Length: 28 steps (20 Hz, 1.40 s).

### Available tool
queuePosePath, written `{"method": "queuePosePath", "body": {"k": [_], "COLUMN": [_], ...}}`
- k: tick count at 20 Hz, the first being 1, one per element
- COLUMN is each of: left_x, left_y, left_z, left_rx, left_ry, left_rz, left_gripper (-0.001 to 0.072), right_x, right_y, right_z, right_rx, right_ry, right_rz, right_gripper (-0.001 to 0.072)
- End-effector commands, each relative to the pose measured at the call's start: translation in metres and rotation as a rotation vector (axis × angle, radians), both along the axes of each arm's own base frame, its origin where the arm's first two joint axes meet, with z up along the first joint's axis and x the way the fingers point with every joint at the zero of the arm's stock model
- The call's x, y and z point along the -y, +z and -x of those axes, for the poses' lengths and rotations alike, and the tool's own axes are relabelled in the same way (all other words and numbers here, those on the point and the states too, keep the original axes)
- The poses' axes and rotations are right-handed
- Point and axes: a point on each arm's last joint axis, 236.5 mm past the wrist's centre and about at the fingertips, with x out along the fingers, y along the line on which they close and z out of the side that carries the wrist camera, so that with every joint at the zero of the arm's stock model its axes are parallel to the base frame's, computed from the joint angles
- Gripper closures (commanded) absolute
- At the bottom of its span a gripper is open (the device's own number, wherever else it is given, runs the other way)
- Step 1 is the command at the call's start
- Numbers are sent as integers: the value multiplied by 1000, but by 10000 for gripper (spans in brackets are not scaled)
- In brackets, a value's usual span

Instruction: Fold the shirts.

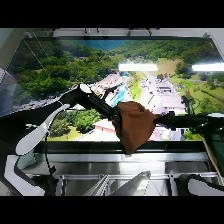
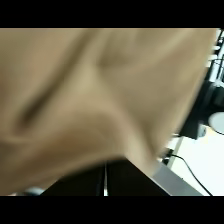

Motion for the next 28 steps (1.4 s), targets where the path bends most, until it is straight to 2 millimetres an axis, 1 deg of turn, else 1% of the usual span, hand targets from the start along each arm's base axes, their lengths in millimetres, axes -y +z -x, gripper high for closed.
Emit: {"method": "queuePosePath", "body": {"k": [1, 2, 3, 4, 5, 6, 7, 8, 9, 10, 11, 12, 13, 14, 16, 17, 18, 19, 20, 21, 22, 24, 25, 27, 28], "left_x": [-4, -6, -9, -12, -17, -21, -25, -27, -29, -28, -28, -30, -32, -34, -43, -47, -51, -56, -61, -64, -66, -70, -71, -70, -66], "left_y": [83, 115, 144, 170, 192, 205, 211, 207, 196, 180, 162, 145, 131, 118, 103, 101, 102, 104, 104, 105, 104, 99, 93, 76, 67], "left_z": [-20, -28, -34, -37, -39, -40, -40, -36, -32, -26, -21, -20, -19, -18, -15, -14, -13, -10, -8, -5, -2, 1, -1, -6, -3], "left_rx": [158, 245, 322, 390, 451, 490, 502, 490, 464, 424, 387, 356, 332, 308, 266, 252, 239, 220, 203, 190, 182, 187, 205, 231, 208], "left_ry": [5, 25, 50, 70, 91, 108, 122, 126, 130, 127, 133, 153, 170, 187, 203, 203, 197, 190, 180, 170, 156, 139, 137, 134, 125], "left_rz": [92, 124, 151, 174, 190, 195, 199, 193, 180, 163, 142, 121, 102, 86, 65, 61, 63, 70, 71, 72, 68, 43, 20, -32, -42], "left_gripper": [707, 701, 687, 687, 686, 686, 685, 685, 688, 688, 687, 666, 457, 391, 391, 390, 390, 390, 389, 390, 390, 389, 390, 389, 386], "right_x": [-12, -13, -14, -15, -16, -16, -15, -15, -18, -26, -40, -57, -73, -88, -119, -130, -136, -134, -125, -111, -92, -39, -8, 49, 68], "right_y": [117, 149, 178, 198, 212, 214, 204, 184, 163, 149, 142, 139, 137, 137, 134, 133, 133, 133, 130, 122, 111, 82, 69, 53, 48], "right_z": [-22, -25, -23, -18, -14, -11, -9, -4, 5, 16, 27, 38, 48, 55, 66, 70, 70, 68, 62, 55, 46, 31, 24, 10, 5], "right_rx": [273, 361, 447, 502, 531, 544, 524, 463, 408, 380, 371, 375, 386, 398, 444, 468, 478, 481, 484, 470, 436, 335, 281, 190, 153], "right_ry": [2, -12, -18, -22, -30, -40, -40, -21, 27, 79, 129, 184, 238, 279, 344, 365, 365, 358, 341, 318, 284, 199, 138, -18, -88], "right_rz": [-224, -251, -252, -243, -220, -179, -113, -33, 36, 68, 68, 60, 57, 53, 64, 72, 77, 81, 111, 156, 211, 351, 421, 507, 507], "right_gripper": [688, 688, 688, 688, 688, 688, 688, 688, 688, 688, 688, 688, 688, 688, 685, 522, 168, 71, 74, 74, 74, 73, 74, 73, 73]}}
